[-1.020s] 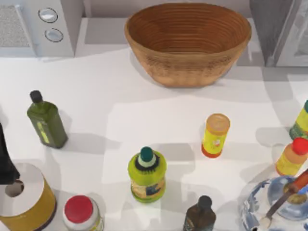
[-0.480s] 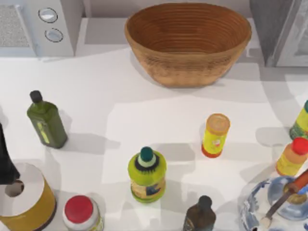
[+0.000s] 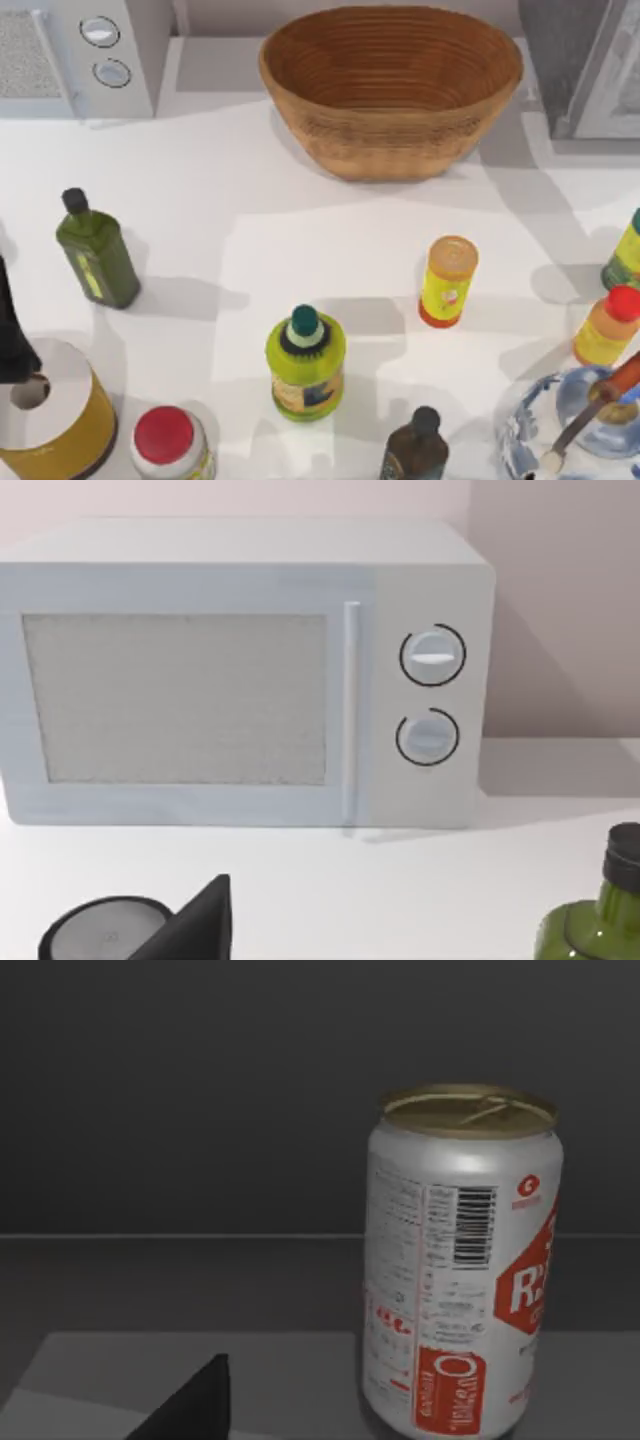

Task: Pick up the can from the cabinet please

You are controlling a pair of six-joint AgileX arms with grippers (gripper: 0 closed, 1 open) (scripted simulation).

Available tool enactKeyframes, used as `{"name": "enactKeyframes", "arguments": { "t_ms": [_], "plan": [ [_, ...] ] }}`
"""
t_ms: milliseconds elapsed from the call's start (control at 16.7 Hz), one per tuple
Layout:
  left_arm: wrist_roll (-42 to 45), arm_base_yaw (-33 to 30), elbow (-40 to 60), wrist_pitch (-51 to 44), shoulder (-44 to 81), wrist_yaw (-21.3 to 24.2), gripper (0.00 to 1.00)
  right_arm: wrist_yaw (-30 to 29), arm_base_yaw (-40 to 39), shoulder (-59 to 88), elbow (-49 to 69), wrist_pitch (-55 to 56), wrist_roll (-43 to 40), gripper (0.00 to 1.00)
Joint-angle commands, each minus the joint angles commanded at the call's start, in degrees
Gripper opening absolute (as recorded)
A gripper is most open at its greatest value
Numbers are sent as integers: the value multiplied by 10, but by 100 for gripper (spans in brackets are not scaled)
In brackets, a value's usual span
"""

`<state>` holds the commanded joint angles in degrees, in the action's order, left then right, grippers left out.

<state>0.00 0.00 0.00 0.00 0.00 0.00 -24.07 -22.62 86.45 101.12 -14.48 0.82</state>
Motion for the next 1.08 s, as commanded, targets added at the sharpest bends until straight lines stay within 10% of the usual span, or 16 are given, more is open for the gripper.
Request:
{"name": "enactKeyframes", "arguments": {
  "t_ms": [1080],
  "plan": [
    [0, 0, 0, 0, 0, 0, 100, 32, 34, 130, 135, -4, 0, 100]
  ]
}}
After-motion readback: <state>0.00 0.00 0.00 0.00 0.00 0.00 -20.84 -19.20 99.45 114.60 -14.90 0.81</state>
